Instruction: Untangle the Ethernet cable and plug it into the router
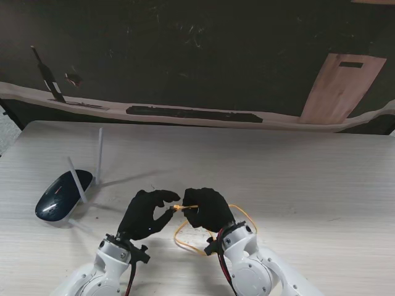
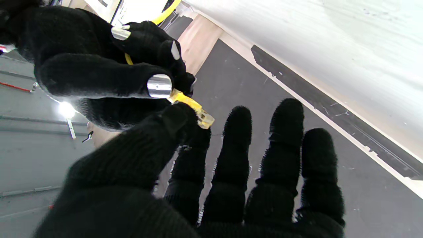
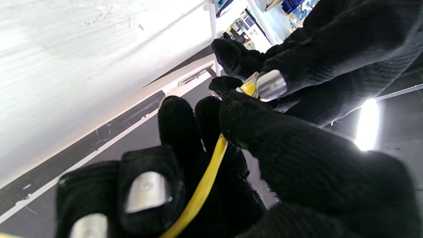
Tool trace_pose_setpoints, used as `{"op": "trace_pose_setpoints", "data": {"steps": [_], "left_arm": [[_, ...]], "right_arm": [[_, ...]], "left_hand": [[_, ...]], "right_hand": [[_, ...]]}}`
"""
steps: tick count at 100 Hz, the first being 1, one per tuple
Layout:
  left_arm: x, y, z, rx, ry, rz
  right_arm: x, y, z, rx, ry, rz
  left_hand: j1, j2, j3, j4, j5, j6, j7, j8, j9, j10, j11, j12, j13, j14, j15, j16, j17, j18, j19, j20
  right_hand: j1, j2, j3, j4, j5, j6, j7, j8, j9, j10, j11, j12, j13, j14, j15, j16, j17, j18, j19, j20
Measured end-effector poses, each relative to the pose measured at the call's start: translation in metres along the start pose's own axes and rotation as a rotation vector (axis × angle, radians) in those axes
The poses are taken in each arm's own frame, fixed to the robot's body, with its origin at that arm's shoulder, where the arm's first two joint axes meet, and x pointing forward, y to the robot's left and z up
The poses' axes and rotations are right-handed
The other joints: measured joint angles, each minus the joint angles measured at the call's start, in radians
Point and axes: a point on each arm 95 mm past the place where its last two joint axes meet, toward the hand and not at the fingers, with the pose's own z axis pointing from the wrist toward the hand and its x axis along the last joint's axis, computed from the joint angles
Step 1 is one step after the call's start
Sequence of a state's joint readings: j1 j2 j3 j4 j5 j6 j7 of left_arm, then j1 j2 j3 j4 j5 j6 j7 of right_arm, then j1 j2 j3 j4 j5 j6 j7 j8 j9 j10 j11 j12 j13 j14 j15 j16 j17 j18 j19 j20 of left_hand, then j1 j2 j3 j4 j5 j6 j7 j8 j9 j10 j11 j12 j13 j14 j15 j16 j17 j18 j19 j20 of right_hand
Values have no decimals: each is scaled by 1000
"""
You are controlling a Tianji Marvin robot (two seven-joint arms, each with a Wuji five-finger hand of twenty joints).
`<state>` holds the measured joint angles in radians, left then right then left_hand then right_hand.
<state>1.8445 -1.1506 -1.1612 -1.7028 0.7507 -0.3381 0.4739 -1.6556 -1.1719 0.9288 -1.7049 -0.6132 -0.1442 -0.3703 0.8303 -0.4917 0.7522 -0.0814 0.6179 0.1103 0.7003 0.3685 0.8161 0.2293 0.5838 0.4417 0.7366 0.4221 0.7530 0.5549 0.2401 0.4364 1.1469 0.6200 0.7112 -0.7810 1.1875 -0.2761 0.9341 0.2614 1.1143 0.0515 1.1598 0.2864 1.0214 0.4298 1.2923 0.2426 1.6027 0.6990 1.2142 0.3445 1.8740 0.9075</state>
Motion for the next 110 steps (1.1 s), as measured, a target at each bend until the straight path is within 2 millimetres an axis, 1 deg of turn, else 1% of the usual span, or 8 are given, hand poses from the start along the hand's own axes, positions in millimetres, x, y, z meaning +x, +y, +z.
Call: {"op": "trace_pose_setpoints", "data": {"steps": [10, 19, 41, 57, 74, 85, 96, 110], "left_arm": [[1, 1, 1, -4, 9, -3], [0, 3, 2, 1, 14, -3], [1, 4, 2, 22, 14, 13], [1, 4, 2, 26, 7, 23], [0, 4, 2, 31, 1, 40], [1, 3, 2, 36, 0, 40], [1, 4, 2, 39, 0, 40], [1, 4, 2, 38, 0, 40]], "right_arm": [[1, -2, 0, 9, -4, 14], [0, -2, 1, 14, -10, 17], [-1, -3, 1, 29, -26, 36], [-1, -3, 1, 27, -16, 23], [0, -2, 1, 19, -2, 20], [0, -1, 1, 17, 6, 22], [0, -1, 1, 16, 9, 24], [0, -1, 1, 20, 11, 20]], "left_hand": [[66, -15, -27, -6, 40, -18, 133, -12, 121, -13, -2, 72, 76, -14, 52, -1, 64, -6, 37, 1], [77, -39, -31, -8, 48, -24, 181, -12, 184, -14, 9, 97, 127, -30, 101, -1, 113, -7, 69, 11], [78, -83, -12, -23, 59, -22, 238, -12, 212, -9, 62, 110, 199, -47, 173, 1, 182, -7, 109, 13], [64, -113, 28, -24, 66, -21, 264, -12, 222, -7, 99, 120, 201, -49, 188, 2, 183, -7, 121, 13], [61, -114, 39, -24, 66, -21, 268, -12, 225, -7, 124, 135, 201, -49, 197, 3, 183, -7, 123, 23], [57, -116, 49, -24, 66, -21, 272, -12, 225, -8, 124, 144, 201, -49, 197, 6, 184, -7, 123, 23], [54, -124, 60, -24, 66, -21, 279, -12, 225, -8, 132, 144, 201, -49, 198, 13, 184, -7, 123, 23], [54, -125, 61, -24, 66, -21, 281, -12, 225, -8, 133, 144, 201, -49, 198, 13, 184, -7, 123, 23]], "right_hand": [[0, 8, 0, 0, 0, 11, 0, 0, 0, 0, 0, 0, 0, 0, 1, 0, 0, 0, 0, 0], [0, 11, 0, 0, 0, 15, 0, 0, 0, 0, 0, 0, 0, 0, 2, 0, 0, 0, 0, 0], [1, 13, 0, 1, -2, 20, 0, 0, 0, 0, 0, 0, 0, 0, 3, 0, 0, 0, 0, -6], [2, -15, 7, 1, -53, 22, 1, -9, -2, 0, 1, 0, -1, 0, 2, -23, 0, 0, 0, -102], [2, -71, 17, 1, -112, 6, 4, -14, -17, 0, 10, -38, -7, -1, -5, -46, -3, -4, 0, -140], [3, -68, 17, 1, -112, 6, 4, -14, -17, 0, 10, -48, -8, -1, -5, -47, -3, -4, 0, -141], [15, -20, 17, 2, -98, 8, 4, -29, -17, 0, 10, -49, -8, -1, -5, -53, -3, -4, 0, -142], [27, 6, 14, 2, -75, 15, 3, -49, -17, 0, 10, -49, -8, -1, -5, -55, -3, -4, 0, -146]]}}
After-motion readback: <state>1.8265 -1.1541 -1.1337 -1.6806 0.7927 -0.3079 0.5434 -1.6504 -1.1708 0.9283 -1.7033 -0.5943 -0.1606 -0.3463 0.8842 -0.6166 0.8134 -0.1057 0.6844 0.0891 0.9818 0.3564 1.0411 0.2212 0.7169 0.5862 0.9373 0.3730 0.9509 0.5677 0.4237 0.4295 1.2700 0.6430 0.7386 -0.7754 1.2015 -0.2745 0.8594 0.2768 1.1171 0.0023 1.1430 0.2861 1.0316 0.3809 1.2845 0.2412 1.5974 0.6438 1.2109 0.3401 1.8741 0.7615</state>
